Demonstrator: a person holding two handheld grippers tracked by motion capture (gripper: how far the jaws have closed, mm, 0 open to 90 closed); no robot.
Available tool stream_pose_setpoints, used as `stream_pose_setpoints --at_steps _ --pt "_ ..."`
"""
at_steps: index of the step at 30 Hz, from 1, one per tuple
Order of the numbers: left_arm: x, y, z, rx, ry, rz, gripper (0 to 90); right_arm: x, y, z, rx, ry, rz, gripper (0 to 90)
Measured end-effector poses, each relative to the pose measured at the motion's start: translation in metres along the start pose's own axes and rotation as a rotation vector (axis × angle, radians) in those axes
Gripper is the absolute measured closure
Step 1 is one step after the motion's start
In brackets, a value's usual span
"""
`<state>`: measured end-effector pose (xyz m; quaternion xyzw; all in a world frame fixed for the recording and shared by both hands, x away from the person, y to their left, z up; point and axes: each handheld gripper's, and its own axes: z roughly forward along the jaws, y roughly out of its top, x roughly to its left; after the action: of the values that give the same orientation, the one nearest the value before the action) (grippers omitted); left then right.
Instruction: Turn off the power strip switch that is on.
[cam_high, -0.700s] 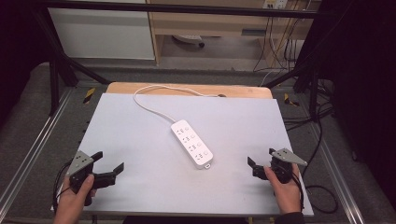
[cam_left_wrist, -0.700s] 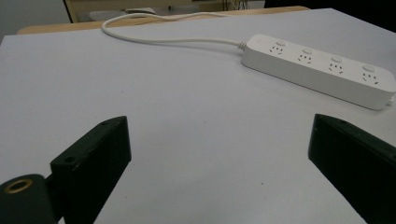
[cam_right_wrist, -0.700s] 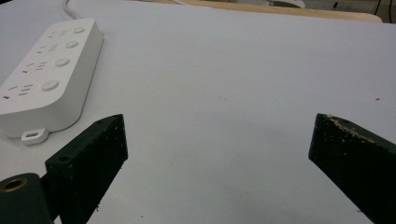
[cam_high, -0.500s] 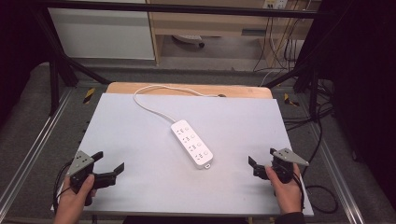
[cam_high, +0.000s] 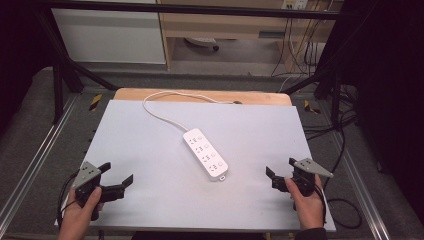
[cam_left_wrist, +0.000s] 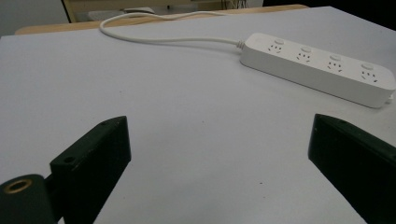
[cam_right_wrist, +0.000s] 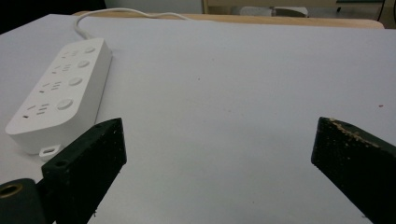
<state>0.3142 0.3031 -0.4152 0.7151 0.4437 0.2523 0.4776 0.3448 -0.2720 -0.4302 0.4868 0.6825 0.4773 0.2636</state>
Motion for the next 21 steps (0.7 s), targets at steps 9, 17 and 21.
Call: stream_pose_setpoints --at_steps 9,17,21 --pt "0.000 0.000 0.000 0.000 -0.003 -0.002 5.6 0.003 0.008 -0.002 -0.035 0.018 0.031 3.0" --pt "0.000 -0.001 0.001 0.004 -0.006 -0.005 5.6 0.011 0.032 0.002 -0.053 0.048 -0.006 4.6" --pt "0.000 -0.001 0.001 0.007 -0.006 -0.006 5.6 0.010 0.042 0.006 -0.057 0.043 -0.008 3.7"
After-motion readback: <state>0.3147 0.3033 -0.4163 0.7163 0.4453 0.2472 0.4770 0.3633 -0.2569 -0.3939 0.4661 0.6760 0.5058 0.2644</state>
